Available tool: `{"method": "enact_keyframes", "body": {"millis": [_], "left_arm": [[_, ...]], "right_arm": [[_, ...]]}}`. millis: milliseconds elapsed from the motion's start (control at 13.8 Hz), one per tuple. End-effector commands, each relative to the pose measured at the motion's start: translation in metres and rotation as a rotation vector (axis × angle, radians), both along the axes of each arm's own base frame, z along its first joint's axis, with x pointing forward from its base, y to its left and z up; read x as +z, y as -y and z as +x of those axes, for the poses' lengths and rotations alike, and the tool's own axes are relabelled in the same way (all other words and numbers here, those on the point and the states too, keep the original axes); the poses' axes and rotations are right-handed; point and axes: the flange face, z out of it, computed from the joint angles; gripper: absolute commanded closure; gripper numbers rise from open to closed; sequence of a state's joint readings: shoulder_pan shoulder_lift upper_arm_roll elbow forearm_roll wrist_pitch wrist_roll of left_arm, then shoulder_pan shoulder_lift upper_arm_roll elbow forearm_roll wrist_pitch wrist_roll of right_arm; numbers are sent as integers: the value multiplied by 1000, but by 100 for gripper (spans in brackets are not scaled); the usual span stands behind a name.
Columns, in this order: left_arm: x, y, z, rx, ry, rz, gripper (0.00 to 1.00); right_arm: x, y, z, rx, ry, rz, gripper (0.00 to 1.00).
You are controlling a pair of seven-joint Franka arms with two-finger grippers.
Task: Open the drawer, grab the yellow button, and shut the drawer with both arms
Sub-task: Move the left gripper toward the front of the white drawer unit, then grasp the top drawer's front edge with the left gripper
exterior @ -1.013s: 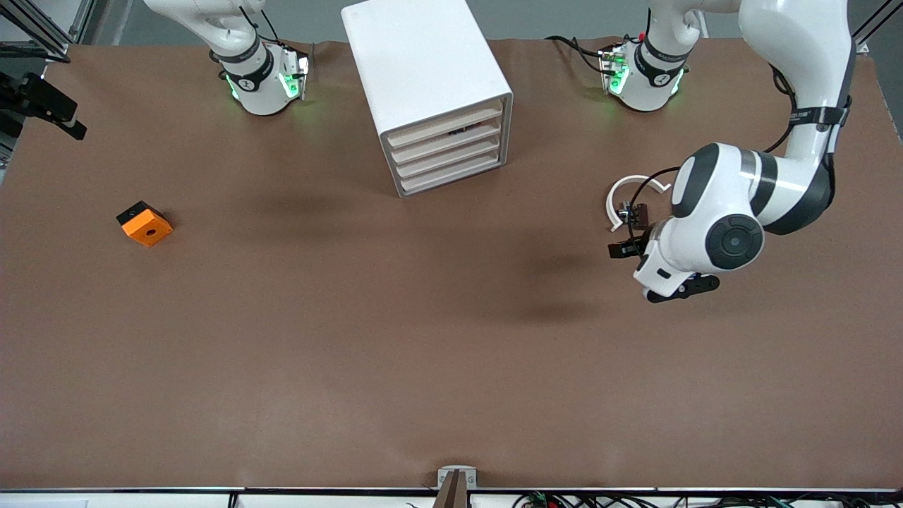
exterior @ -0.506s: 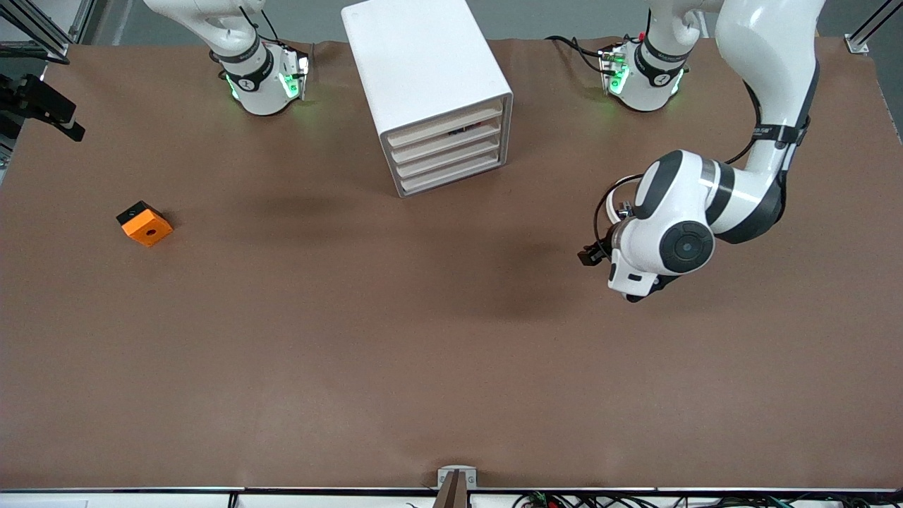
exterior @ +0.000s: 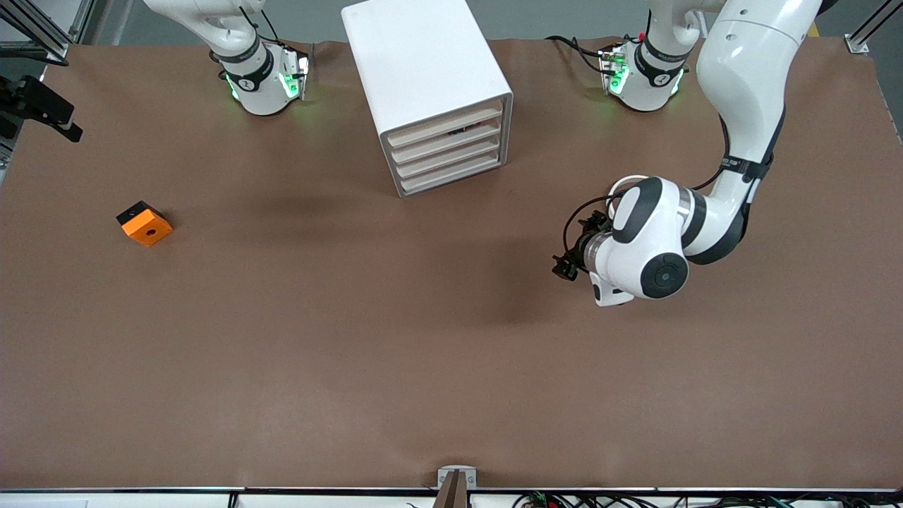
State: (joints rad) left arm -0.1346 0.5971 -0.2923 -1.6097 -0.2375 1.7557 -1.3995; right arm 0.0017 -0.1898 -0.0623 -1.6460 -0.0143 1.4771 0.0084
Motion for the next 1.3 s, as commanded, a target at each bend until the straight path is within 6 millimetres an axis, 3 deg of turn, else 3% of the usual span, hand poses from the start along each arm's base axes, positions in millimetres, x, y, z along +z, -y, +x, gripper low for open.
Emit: {"method": "enact_keyframes", "body": {"millis": [0,289,724,941,1230], "left_arm": [[-7,24,-1,125,-156,17,0],[-14,45,-30,123,-442,35,0],[-17,55,-43,231,-692,9,0],[-24,58,-50,285,-796,80,0],[-53,73,-63,381,-951,200,0]], "right_arm": [[1,0,1,-2,1,-14,0],[1,2,1,-5,1,-14,0],[1,3,1,-6,1,-14,0],[1,3,1,-6,1,-14,0],[1,2,1,-5,1,-14,0]]}}
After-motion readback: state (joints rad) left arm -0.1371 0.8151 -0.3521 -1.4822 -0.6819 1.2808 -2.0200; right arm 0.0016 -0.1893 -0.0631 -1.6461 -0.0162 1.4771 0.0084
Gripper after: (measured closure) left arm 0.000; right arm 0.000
